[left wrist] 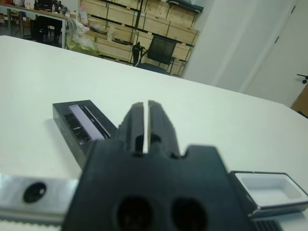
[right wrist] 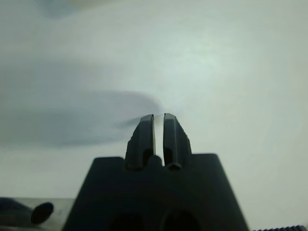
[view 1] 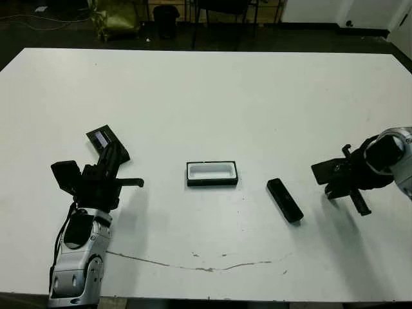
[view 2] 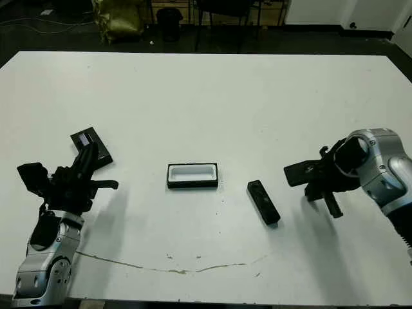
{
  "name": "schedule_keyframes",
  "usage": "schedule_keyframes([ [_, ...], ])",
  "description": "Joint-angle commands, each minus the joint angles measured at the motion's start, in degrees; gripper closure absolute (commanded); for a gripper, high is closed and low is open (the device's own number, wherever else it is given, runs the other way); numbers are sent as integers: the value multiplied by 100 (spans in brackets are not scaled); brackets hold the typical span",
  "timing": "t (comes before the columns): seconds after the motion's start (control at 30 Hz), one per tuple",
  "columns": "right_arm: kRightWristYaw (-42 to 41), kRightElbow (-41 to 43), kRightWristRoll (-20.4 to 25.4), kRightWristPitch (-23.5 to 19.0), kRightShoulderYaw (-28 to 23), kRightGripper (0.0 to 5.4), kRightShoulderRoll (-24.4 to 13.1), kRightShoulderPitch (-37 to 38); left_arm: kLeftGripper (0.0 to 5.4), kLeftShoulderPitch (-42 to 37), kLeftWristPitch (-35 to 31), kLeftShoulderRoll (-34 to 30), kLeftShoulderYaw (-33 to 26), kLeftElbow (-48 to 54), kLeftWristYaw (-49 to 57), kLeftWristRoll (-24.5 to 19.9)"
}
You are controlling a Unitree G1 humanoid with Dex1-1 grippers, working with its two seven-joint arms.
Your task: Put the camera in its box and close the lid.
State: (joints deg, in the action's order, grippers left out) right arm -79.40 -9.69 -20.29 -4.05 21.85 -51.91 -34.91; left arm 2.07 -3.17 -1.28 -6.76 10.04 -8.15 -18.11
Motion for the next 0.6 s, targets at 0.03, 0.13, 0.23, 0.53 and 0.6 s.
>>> schedule_keyframes([
  [0.03, 702, 1091, 705, -449, -1263, 540, -109, 693, 538, 63, -111, 7, 14, 8, 45, 32],
  [0.13, 1636, 2269, 1437, -937, -2571, 540, 387, 1640, 538, 46, -92, 17, 13, -32, 12, 0],
  [0.23, 2753, 3106, 2439, -1391, -3597, 540, 1525, 2594, 538, 25, -34, 47, 8, -102, -50, -60],
  [0.53, 4693, 4428, 3571, -1471, -3747, 540, 3411, 4505, 538, 22, -160, 48, 41, -11, 43, 17],
  [0.6, 5065, 4871, 3690, -1502, -3543, 540, 3740, 4913, 538, 6, -129, 54, 24, -66, -8, -31],
])
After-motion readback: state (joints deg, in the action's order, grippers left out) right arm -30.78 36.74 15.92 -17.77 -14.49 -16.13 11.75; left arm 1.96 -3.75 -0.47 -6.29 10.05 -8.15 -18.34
